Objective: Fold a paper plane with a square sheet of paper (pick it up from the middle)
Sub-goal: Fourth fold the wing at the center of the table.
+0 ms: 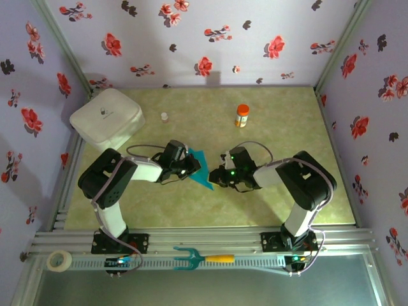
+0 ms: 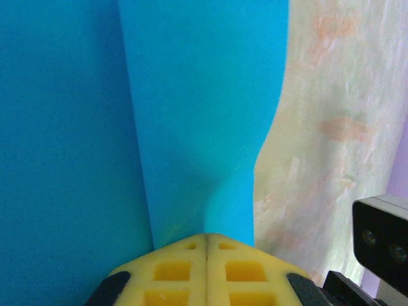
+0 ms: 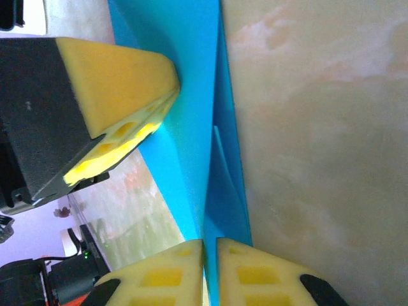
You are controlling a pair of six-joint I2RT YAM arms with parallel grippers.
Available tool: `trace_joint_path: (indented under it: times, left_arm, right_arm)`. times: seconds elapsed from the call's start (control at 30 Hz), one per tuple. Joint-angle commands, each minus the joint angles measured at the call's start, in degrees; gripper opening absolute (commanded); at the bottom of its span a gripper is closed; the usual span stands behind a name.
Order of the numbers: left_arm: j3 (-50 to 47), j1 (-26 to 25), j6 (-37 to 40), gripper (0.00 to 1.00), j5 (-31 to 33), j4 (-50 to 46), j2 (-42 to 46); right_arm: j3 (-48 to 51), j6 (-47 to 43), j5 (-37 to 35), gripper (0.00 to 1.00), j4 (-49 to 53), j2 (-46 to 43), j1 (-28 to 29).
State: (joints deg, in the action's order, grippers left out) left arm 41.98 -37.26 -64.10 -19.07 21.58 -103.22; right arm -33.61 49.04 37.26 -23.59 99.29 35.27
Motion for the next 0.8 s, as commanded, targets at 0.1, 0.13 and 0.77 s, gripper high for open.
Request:
trace_joint_path:
  times: [0.1,0.13,0.77]
  left_arm:
    - [-1.0,0.9,1.2,0.05,3.4,-6.4,-0.8]
    - [-1.0,0.9,1.2,0.05,3.4,-6.4,-0.7]
    - [-1.3,0.8,1.1,0.05,3.3,-6.5,-0.1]
  right_arm:
    - [1.3,-2.5,-1.9,0.16,9.4,-0.5,0.6]
    - [1.3,-2.5,-2.1,0.18,9.5,-0.9,0.7]
    - [0.9,-6.3,-7.2,0.12,16.5,-2.6,2.9]
